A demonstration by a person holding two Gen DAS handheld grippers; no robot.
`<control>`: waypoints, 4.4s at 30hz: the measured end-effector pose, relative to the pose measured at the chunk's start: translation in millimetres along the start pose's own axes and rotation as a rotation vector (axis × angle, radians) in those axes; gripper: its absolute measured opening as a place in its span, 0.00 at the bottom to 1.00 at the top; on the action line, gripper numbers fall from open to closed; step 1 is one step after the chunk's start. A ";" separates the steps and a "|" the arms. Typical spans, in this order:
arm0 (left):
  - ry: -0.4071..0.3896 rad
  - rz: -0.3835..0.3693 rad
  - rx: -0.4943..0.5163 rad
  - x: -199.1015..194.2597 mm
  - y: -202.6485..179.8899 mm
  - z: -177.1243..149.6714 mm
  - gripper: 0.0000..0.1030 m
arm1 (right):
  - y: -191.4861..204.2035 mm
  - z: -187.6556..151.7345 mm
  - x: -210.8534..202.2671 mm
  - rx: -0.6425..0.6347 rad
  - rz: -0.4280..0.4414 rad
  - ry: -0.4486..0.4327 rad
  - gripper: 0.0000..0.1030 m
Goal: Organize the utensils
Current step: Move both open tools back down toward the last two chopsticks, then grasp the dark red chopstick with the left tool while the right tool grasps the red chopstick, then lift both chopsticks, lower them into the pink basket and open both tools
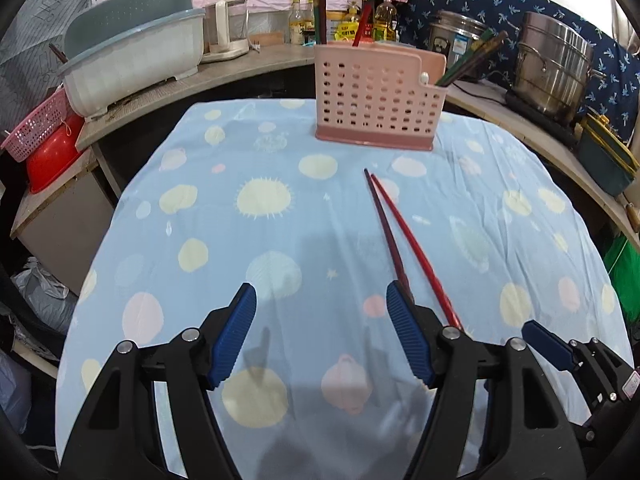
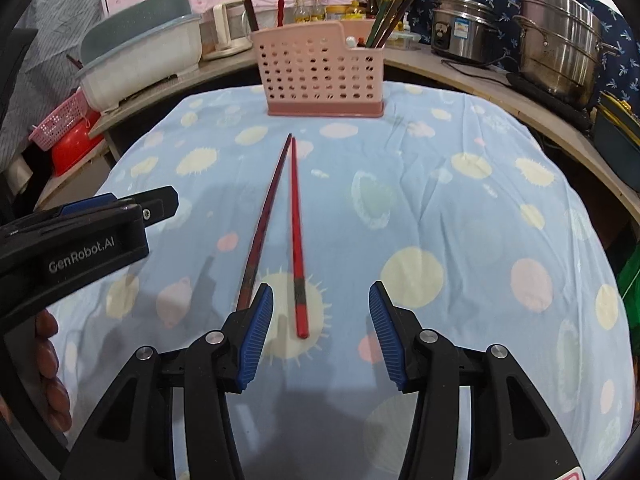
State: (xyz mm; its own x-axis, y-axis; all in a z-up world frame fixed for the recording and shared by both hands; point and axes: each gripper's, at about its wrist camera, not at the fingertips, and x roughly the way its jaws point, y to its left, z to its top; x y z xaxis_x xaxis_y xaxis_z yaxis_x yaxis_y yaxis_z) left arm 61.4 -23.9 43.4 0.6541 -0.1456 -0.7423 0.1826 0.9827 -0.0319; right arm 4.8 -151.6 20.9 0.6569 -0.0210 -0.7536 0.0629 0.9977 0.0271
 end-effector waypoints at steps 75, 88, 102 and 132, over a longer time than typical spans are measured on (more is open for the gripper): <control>-0.120 -0.217 -0.026 -88.1 12.1 37.8 0.07 | -9.6 58.2 -98.8 0.055 0.080 -0.195 0.07; -0.215 -0.207 -0.015 -112.0 10.8 96.8 0.07 | -13.1 99.5 -121.4 0.052 0.093 -0.276 0.07; -0.274 -0.186 0.063 -120.9 -11.0 165.5 0.07 | -29.0 169.6 -137.3 0.045 0.103 -0.347 0.07; -0.456 -0.175 0.107 -63.7 -52.9 338.6 0.07 | -51.8 368.3 -83.6 0.040 0.001 -0.548 0.07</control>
State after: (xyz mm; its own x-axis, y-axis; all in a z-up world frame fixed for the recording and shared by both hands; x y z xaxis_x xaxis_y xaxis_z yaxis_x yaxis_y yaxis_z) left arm 258.6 -105.4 319.0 0.8568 -0.3663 -0.3628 0.3772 0.9251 -0.0434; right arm 223.3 -225.5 324.3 0.9513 -0.0619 -0.3019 0.0840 0.9946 0.0607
